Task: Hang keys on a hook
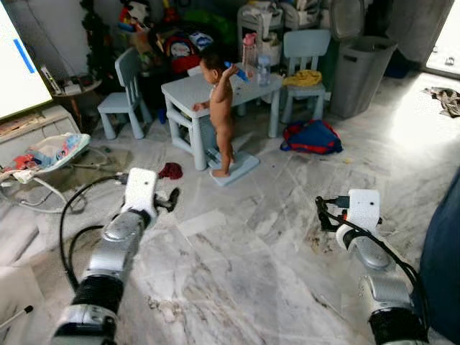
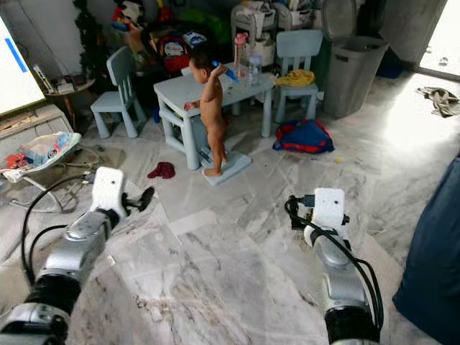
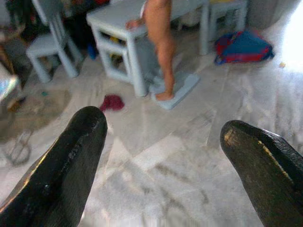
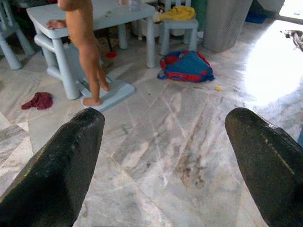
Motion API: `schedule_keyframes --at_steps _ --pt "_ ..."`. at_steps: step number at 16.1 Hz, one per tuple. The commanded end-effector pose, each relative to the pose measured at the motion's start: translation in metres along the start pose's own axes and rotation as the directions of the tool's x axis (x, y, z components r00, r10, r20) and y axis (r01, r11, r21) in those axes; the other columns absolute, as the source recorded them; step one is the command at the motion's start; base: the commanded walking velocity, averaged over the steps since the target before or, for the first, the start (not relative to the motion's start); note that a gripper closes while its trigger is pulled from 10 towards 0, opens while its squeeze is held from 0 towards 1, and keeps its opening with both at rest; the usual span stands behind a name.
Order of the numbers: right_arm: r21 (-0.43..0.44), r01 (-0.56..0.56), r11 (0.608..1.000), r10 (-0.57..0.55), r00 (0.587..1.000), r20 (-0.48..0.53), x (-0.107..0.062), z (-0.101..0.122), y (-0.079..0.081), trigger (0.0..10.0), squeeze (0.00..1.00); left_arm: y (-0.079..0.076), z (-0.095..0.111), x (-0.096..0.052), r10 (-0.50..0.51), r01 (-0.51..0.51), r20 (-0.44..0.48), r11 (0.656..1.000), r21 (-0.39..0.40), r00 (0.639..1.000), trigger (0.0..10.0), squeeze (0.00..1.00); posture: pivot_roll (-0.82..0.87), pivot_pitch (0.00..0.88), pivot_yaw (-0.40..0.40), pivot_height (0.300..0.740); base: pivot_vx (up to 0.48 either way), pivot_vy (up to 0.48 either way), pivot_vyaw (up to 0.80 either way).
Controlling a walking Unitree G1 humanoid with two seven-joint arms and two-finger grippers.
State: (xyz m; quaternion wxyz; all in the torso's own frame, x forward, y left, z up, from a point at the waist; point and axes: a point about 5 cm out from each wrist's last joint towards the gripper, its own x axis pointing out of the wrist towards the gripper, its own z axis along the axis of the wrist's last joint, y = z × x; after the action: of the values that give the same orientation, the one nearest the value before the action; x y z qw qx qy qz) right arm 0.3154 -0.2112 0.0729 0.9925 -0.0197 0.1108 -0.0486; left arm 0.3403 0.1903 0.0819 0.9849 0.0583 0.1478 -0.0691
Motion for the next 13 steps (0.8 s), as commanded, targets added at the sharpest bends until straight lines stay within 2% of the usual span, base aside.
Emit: schedule_keyframes --at_steps 1,3,4,5,6,7,8,9,11,12,13 --pt "0.003 -0.016 1.0 0.016 1.0 0.016 0.004 0.005 0.003 10.0 0.0 0.008 -0.004 0.001 0.018 -0.017 -0.03 1.0 0.011 0.999 10.0 0.0 -0.04 0.0 0.046 0.74 0.0 0.0 0.0" --pt "-0.005 -0.037 0.999 0.037 0.999 -0.027 0.007 -0.006 0.005 10.0 0.0 0.014 -0.017 0.001 0.033 -0.032 -0.083 0.999 0.015 0.996 10.0 0.0 -0.05 0.0 0.043 0.74 0.0 0.0 0.0" --pt "-0.014 -0.064 0.998 0.063 0.992 -0.106 0.006 -0.024 0.008 10.0 0.0 0.022 -0.036 -0.004 0.071 -0.071 -0.149 0.997 0.003 0.986 10.0 0.0 -0.04 0.0 0.036 0.74 0.0 0.0 0.0" --pt "-0.015 -0.071 0.997 0.069 0.99 -0.124 0.006 -0.028 0.008 10.0 0.0 0.024 -0.039 -0.005 0.079 -0.08 -0.162 0.997 0.001 0.984 10.0 0.0 -0.04 0.0 0.033 0.74 0.0 0.0 0.0" --pt "-0.017 -0.067 0.998 0.064 0.983 -0.17 0.002 -0.042 0.007 10.0 0.0 0.029 -0.058 -0.012 0.103 -0.106 -0.225 0.994 -0.001 0.969 10.0 0.0 -0.04 0.0 0.028 0.74 0.0 0.0 0.0" --pt "-0.005 -0.058 0.998 0.055 0.97 -0.237 -0.003 -0.06 0.006 10.0 0.0 0.037 -0.086 -0.027 0.151 -0.166 -0.31 0.986 -0.023 0.939 10.0 0.0 -0.05 0.0 0.028 0.74 0.0 0.0 0.0" --pt "0.001 -0.04 0.999 0.038 0.957 -0.287 -0.007 -0.07 0.002 10.0 0.0 0.035 -0.108 -0.039 0.141 -0.178 -0.388 0.982 -0.061 0.911 10.0 0.0 -0.06 0.0 0.029 0.74 0.0 0.0 0.0" --pt "0.004 -0.014 1.0 0.015 0.947 -0.32 -0.01 -0.077 -0.003 10.0 0.0 0.031 -0.122 -0.047 0.123 -0.159 -0.432 0.986 -0.048 0.893 10.0 0.0 -0.06 0.0 0.028 0.74 0.0 0.0 0.0" --pt "0.016 0.005 1.0 0.002 0.924 -0.381 -0.019 -0.092 -0.008 10.0 0.0 0.023 -0.137 -0.054 0.096 -0.127 -0.483 0.991 -0.033 0.871 10.0 0.0 -0.06 0.0 0.025 0.74 0.0 0.0 0.0" --pt "-0.003 -0.002 1.0 0.0 0.904 -0.427 -0.027 -0.105 -0.008 10.0 0.0 0.017 -0.146 -0.059 0.071 -0.097 -0.517 0.995 -0.024 0.853 10.0 0.0 -0.06 0.0 0.021 0.74 0.0 0.0 0.0" --pt "-0.028 -0.022 0.999 0.006 0.871 -0.491 -0.039 -0.123 -0.005 10.0 0.0 0.01 -0.163 -0.071 0.045 -0.065 -0.578 0.998 -0.013 0.815 10.0 0.0 -0.06 0.0 0.021 0.74 0.0 0.0 0.0"
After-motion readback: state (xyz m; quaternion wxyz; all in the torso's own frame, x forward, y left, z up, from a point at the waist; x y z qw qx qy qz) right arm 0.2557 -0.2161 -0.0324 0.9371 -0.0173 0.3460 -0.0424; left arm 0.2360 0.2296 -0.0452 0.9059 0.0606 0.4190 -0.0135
